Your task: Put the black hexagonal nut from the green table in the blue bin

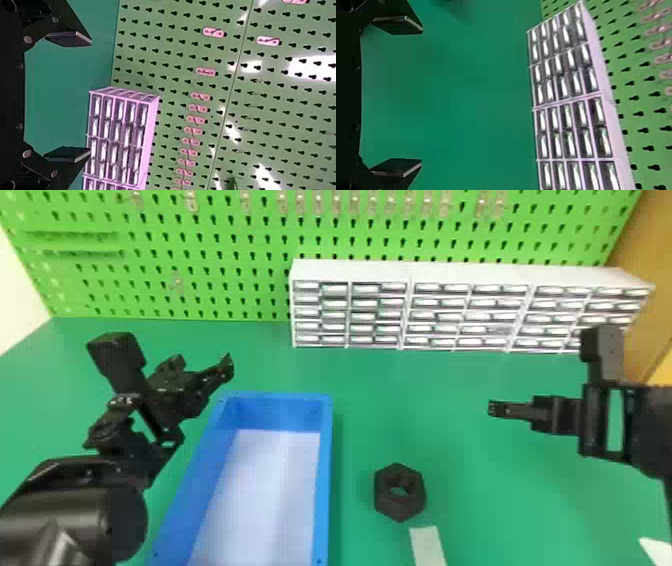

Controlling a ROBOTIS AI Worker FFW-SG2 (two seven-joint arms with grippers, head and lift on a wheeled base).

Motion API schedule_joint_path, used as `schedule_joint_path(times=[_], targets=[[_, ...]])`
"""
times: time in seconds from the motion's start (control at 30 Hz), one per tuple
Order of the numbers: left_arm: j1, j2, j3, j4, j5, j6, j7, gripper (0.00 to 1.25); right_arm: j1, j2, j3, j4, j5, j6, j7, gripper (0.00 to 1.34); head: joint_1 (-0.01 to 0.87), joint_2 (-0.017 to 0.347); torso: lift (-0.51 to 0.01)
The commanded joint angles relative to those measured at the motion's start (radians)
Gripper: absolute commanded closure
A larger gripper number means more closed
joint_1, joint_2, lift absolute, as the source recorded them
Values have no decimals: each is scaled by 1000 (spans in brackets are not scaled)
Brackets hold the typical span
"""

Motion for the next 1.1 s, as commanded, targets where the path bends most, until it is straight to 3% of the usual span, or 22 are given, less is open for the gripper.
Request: schedule_joint_path(times=[0.0,0.47,0.9,1.07], targets=[[0,0,2,-1,-1,0,0,294,-40,-5,60,-19,77,110,0,125,666,32,-100],[-1,0,2,-1,-7,0,0,294,-115,6,276,-18,227,304,0,122,666,32,-100],[-4,0,2,-1,-13,0,0,294,-155,15,405,-14,321,304,0,121,666,32,-100],[-4,0,2,-1,-16,0,0,294,-164,3,440,-7,310,304,0,121,666,32,-100]])
